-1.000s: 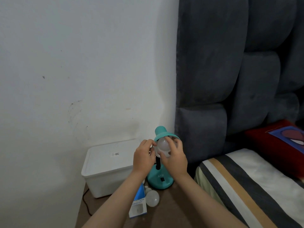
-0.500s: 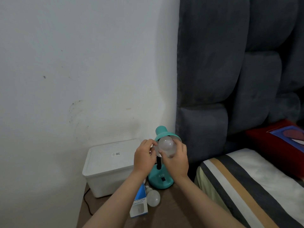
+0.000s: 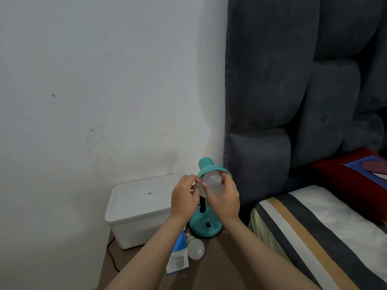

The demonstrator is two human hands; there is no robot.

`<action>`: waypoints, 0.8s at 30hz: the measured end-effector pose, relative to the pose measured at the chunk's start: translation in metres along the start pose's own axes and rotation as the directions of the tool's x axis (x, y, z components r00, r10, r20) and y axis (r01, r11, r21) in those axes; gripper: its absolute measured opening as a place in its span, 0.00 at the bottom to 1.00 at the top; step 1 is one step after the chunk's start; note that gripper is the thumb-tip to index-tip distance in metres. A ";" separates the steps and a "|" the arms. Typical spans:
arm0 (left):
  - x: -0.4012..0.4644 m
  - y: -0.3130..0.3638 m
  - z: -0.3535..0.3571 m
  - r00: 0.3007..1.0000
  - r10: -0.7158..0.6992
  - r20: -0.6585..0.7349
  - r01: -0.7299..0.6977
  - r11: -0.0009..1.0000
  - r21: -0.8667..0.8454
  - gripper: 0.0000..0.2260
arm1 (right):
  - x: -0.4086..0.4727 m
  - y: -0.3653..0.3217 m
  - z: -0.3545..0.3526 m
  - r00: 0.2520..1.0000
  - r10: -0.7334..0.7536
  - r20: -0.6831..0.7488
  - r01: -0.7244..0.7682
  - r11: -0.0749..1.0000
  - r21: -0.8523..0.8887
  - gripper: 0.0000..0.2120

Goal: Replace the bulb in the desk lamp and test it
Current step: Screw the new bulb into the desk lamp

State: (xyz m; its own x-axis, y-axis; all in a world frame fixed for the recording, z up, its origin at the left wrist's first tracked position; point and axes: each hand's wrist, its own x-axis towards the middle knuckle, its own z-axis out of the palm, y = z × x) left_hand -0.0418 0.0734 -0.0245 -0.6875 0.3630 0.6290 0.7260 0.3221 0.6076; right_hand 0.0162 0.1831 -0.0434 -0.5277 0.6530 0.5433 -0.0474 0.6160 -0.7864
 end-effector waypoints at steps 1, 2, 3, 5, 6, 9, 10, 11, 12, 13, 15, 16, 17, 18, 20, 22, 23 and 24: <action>0.000 0.000 0.000 1.000 0.004 -0.003 -0.004 1.000 0.001 0.09 | 0.000 0.000 0.000 1.000 -0.010 0.003 0.010 1.000 -0.007 0.27; 0.000 -0.001 -0.001 1.000 0.006 -0.004 -0.006 1.000 0.001 0.08 | 0.000 0.000 0.000 1.000 -0.022 0.009 0.022 0.999 -0.023 0.27; 0.000 0.000 -0.001 1.000 0.008 -0.005 -0.008 1.000 -0.001 0.08 | 0.000 -0.001 -0.001 0.999 -0.035 0.015 0.035 0.998 -0.048 0.28; 0.001 0.000 -0.001 1.000 0.008 -0.007 -0.008 1.000 -0.005 0.08 | -0.001 -0.002 -0.002 0.998 -0.062 0.027 0.065 0.992 -0.110 0.30; 0.001 0.000 -0.001 1.000 0.004 -0.007 -0.004 1.000 -0.005 0.08 | -0.002 -0.002 -0.002 0.995 -0.087 0.038 0.092 0.985 -0.144 0.30; 0.001 0.000 -0.002 1.000 -0.010 0.002 0.010 1.000 -0.003 0.10 | -0.004 0.001 -0.002 0.986 -0.141 0.090 0.157 0.966 -0.206 0.29; 0.001 -0.001 -0.002 1.000 -0.012 0.005 0.012 1.000 -0.002 0.10 | -0.004 0.002 -0.003 0.987 -0.133 0.093 0.149 0.968 -0.200 0.28; 0.001 0.000 -0.002 1.000 -0.015 0.008 0.015 1.000 -0.001 0.10 | -0.003 0.002 -0.003 0.989 -0.121 0.089 0.136 0.972 -0.190 0.26; 0.000 0.000 -0.002 1.000 -0.017 0.010 0.017 1.000 0.001 0.10 | -0.003 0.002 -0.003 0.990 -0.110 0.084 0.123 0.975 -0.182 0.25; 0.000 0.001 -0.003 1.000 -0.016 0.011 0.016 1.000 0.004 0.09 | -0.003 0.002 -0.003 0.991 -0.103 0.080 0.116 0.977 -0.180 0.25; 0.001 0.002 -0.003 1.000 -0.014 0.010 0.014 1.000 0.008 0.09 | -0.003 0.001 -0.003 0.992 -0.102 0.077 0.114 0.977 -0.178 0.24; 0.001 0.003 -0.003 1.000 -0.014 0.009 0.014 1.000 0.007 0.09 | -0.003 0.001 -0.003 0.992 -0.104 0.076 0.116 0.977 -0.178 0.24; 0.001 0.003 -0.003 1.000 -0.015 0.010 0.015 1.000 0.005 0.09 | -0.003 0.001 -0.003 0.991 -0.107 0.075 0.118 0.977 -0.176 0.24; 0.001 0.003 -0.003 1.000 -0.014 0.012 0.014 1.000 0.005 0.09 | -0.002 0.001 -0.003 0.991 -0.110 0.073 0.121 0.978 -0.172 0.24; 0.002 0.003 -0.004 1.000 -0.014 0.017 0.014 1.000 0.007 0.09 | -0.001 0.000 -0.003 0.991 -0.114 0.070 0.124 0.979 -0.163 0.24; 0.003 0.003 -0.004 1.000 -0.014 0.019 0.014 1.000 0.004 0.08 | 0.000 0.000 -0.003 0.990 -0.117 0.073 0.128 0.979 -0.161 0.24; 0.003 0.004 -0.005 1.000 -0.013 0.020 0.012 1.000 0.001 0.08 | 0.001 0.000 -0.003 0.990 -0.116 0.074 0.127 0.978 -0.163 0.25; 0.003 0.004 -0.005 1.000 -0.011 0.022 0.011 1.000 0.000 0.09 | 0.001 0.000 -0.004 0.991 -0.114 0.076 0.125 0.978 -0.165 0.25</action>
State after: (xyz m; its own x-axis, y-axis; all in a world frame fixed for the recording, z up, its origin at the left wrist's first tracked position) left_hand -0.0410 0.0716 -0.0175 -0.6948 0.3790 0.6113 0.7184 0.3257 0.6146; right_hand 0.0189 0.1855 -0.0421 -0.5813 0.5433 0.6057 0.0276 0.7571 -0.6527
